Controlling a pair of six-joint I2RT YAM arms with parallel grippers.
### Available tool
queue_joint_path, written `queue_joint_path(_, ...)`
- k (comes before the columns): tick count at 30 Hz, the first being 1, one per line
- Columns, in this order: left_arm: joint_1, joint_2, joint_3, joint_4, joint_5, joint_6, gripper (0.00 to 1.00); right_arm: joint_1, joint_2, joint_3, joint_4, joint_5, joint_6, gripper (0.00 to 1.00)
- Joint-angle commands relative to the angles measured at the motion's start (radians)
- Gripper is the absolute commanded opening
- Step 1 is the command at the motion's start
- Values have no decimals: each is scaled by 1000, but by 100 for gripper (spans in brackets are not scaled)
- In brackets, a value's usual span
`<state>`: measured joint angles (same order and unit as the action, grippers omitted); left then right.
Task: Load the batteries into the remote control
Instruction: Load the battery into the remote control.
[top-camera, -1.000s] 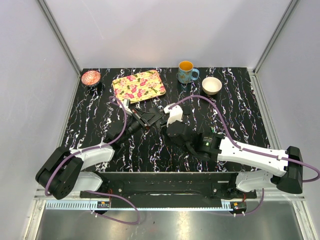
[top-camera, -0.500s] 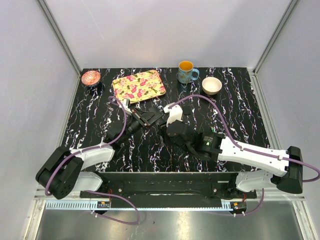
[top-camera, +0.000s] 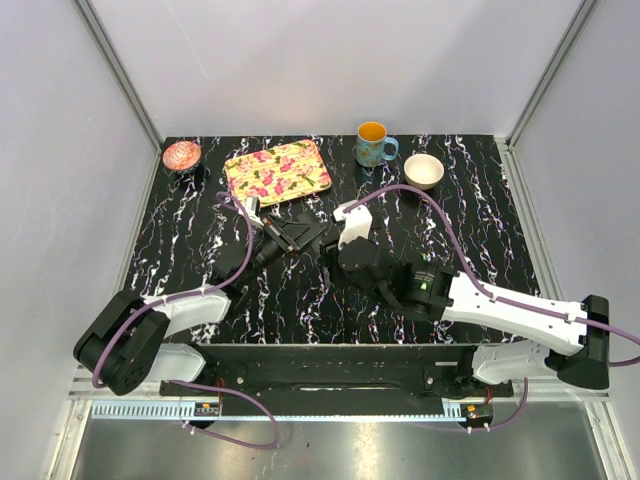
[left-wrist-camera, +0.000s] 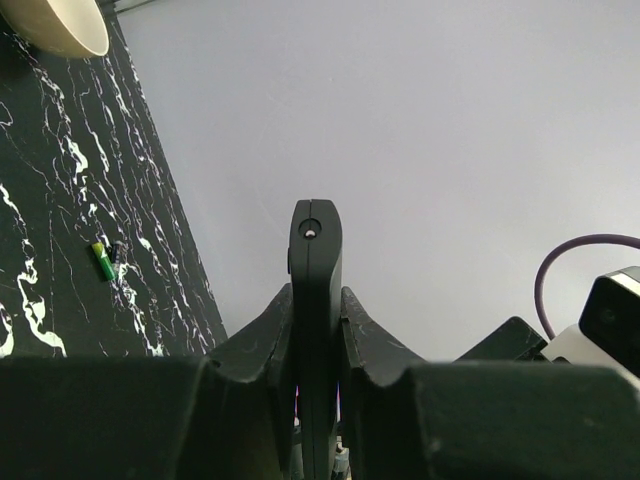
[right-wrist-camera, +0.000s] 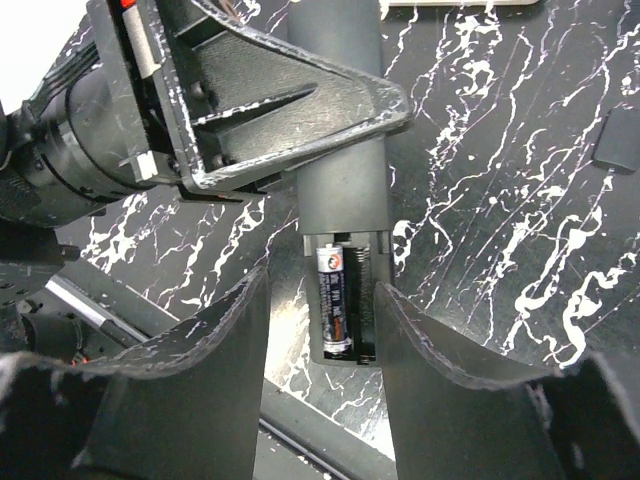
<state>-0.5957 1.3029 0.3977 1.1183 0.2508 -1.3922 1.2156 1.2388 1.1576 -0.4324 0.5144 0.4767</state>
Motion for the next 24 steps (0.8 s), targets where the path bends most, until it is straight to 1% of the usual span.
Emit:
queue_joint_path(1,-4,7,21,130,2,-24,0,5,-30,44,-3,68,-12,55)
queue_joint_path(5,-4,10,15,144,2,-22,0,4,-47,48,1,69,-20,55)
queue_joint_path(9,-3,24,13,158,2,-25,0,5,-107,47,4,61,-15,56)
queue_joint_path(13,-4,32,15,169,2,-24,0,5,-170,28,4,62,20,64)
queue_joint_path(14,-3,35,16,170,4,-24,0,5,-192,22,4,62,29,68)
queue_joint_path(17,-4,44,21,182,-1,-21,0,-1,-228,20,-15,61,83,78)
queue_joint_path(18,-3,48,24,189,-2,-21,0,-5,-234,21,-47,53,103,79)
queue_joint_path(21,-3,62,38,216,-7,-21,0,-88,-242,21,-101,-74,203,82)
queue_joint_path(22,-1,67,41,236,-13,-19,0,-161,-242,17,-109,-199,255,82)
queue_joint_path(24,-3,84,50,265,-16,-21,0,-232,-251,-2,-115,-302,299,85)
